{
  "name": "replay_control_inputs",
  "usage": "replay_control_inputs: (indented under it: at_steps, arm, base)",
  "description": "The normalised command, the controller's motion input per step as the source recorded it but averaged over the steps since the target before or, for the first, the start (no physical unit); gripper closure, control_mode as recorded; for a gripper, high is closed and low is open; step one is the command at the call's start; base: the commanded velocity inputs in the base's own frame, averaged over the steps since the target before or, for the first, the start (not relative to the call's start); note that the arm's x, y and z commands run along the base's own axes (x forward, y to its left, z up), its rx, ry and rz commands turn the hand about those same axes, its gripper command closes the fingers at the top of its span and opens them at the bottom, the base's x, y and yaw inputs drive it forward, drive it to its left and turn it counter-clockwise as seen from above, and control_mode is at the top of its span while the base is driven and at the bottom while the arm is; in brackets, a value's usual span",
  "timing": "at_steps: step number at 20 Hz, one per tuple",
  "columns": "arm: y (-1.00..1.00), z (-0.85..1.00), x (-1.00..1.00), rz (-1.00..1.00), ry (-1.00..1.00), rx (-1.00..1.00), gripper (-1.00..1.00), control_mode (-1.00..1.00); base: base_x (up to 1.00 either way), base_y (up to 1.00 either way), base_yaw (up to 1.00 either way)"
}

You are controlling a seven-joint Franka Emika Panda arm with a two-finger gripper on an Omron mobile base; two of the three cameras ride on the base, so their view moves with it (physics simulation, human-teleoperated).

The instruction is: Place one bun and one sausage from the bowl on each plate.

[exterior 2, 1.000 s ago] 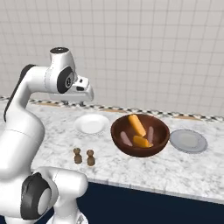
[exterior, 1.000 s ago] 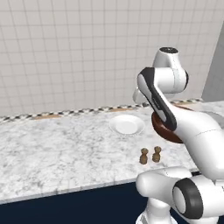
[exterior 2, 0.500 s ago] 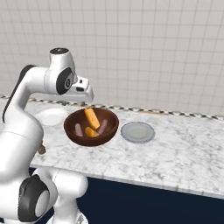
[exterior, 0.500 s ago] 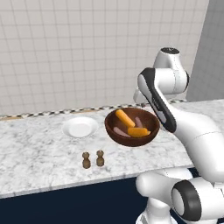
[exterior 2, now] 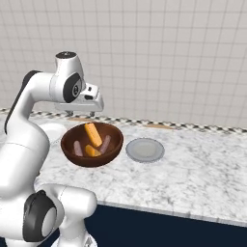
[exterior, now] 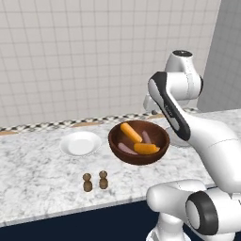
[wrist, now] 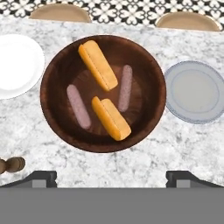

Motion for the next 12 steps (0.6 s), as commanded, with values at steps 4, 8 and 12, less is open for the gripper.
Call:
replay_control_inputs:
  at_steps: [4,8,12]
  arm:
    - [0.00,0.00,0.00,0.00,0.00,0.00,-1.00,1.00]
    - [0.03,-0.24,0.03,0.00,0.00,-0.02,-1.00,-1.00]
    - [0.00,-0.74,0.17,0.00,0.06,-0.01,-1.00,-1.00]
  base:
    - [0.00,0.00,0.00]
    - [0.00,0.00,0.00]
    - [0.00,0.00,0.00]
